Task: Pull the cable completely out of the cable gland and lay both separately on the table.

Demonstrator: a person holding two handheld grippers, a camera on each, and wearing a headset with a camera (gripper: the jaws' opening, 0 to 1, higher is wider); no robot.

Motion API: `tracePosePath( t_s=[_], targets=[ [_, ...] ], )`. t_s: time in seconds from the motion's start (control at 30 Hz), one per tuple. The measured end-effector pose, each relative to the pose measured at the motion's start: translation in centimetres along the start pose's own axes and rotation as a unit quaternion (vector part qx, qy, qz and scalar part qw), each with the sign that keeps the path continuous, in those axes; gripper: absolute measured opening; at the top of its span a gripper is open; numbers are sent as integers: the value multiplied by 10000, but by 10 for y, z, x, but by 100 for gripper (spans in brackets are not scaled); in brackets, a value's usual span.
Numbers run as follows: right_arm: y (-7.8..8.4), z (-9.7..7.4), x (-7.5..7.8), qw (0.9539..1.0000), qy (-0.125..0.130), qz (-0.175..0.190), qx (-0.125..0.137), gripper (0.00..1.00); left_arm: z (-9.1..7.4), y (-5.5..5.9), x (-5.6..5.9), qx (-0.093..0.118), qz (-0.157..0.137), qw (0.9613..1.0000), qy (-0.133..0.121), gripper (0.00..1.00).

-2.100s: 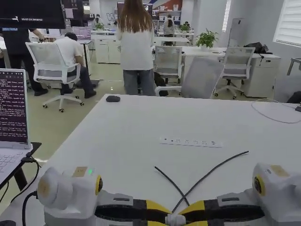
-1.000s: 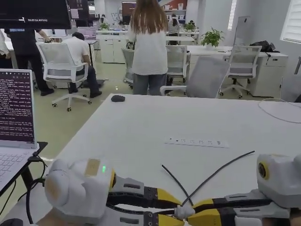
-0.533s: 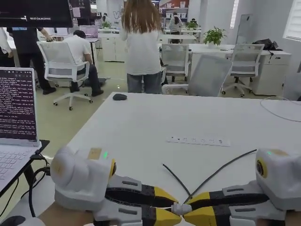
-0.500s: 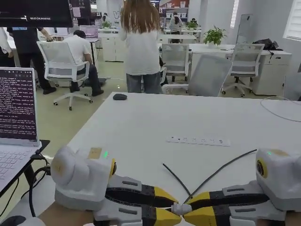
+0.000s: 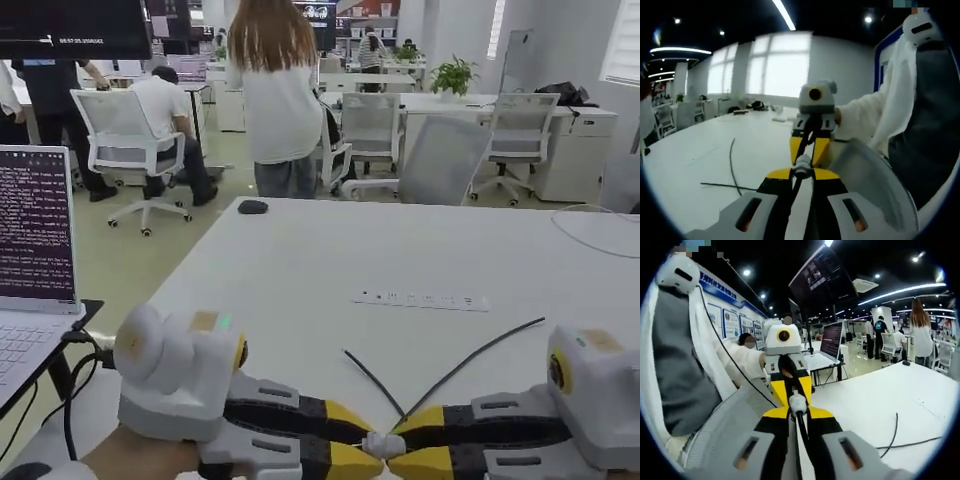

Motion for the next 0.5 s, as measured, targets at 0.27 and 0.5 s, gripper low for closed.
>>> tracePosePath(
  t_s=[0.27, 0.5],
  targets=[
    [-10, -11, 6, 9906, 60, 1265, 513, 13, -1, -9, 0, 0, 1148, 9932, -189, 16],
    [-7, -9, 4, 9875, 15, 1507, 461, 14, 3, -9, 2, -4, 1271, 9918, -144, 16]
  ],
)
Point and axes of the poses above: the centre of the closed fingertips' face, and the gripper's own axes: z roughly forward along the fingers, x roughly to its right, y roughly out of its underside, the point moved 1 cm from there along -z, roughly backward along the fingers, and after that the axes turned 6 degrees about x, right-handed, at the moved point
